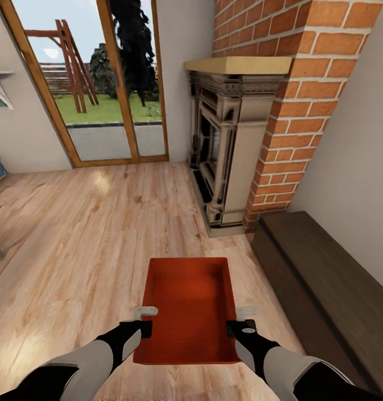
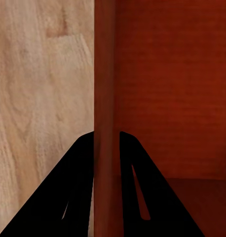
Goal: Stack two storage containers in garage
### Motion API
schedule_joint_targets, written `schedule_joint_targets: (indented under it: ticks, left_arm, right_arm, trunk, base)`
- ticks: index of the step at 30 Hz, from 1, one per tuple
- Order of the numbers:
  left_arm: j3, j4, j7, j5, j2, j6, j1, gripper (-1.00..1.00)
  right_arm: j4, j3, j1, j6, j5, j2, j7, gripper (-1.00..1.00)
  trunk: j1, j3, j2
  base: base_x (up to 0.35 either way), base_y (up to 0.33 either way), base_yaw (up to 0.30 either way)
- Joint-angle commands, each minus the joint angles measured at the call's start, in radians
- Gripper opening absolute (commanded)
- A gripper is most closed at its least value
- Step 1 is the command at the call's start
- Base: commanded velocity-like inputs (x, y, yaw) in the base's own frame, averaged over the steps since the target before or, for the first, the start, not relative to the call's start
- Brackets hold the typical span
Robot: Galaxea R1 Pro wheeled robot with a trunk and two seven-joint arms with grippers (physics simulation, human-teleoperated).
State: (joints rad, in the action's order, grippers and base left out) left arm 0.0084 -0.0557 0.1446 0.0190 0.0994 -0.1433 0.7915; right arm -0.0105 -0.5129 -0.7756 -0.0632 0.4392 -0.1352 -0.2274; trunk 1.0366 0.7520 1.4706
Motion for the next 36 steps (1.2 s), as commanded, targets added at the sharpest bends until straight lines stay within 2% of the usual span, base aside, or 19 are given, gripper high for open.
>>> schedule_joint_targets:
  ticks: [1, 36]
  left_arm:
    - [-0.018, -0.001, 0.01, -0.007, -0.007, -0.007, 0.0, -1.0]
    - [-0.018, -0.001, 0.009, -0.007, -0.007, -0.007, 0.0, -1.0]
  right_arm:
    - [0.0, -0.001, -0.001, -0.006, 0.01, 0.005, -0.004, -1.0]
    - [0.001, -0.002, -0.001, -0.006, 0.01, 0.005, -0.005, -1.0]
  trunk:
    - [0.0, 0.001, 0.0]
    - [0.0, 0.001, 0.0]
  base:
    - [0.0, 0.0, 0.291]
    - [0.0, 0.0, 0.291]
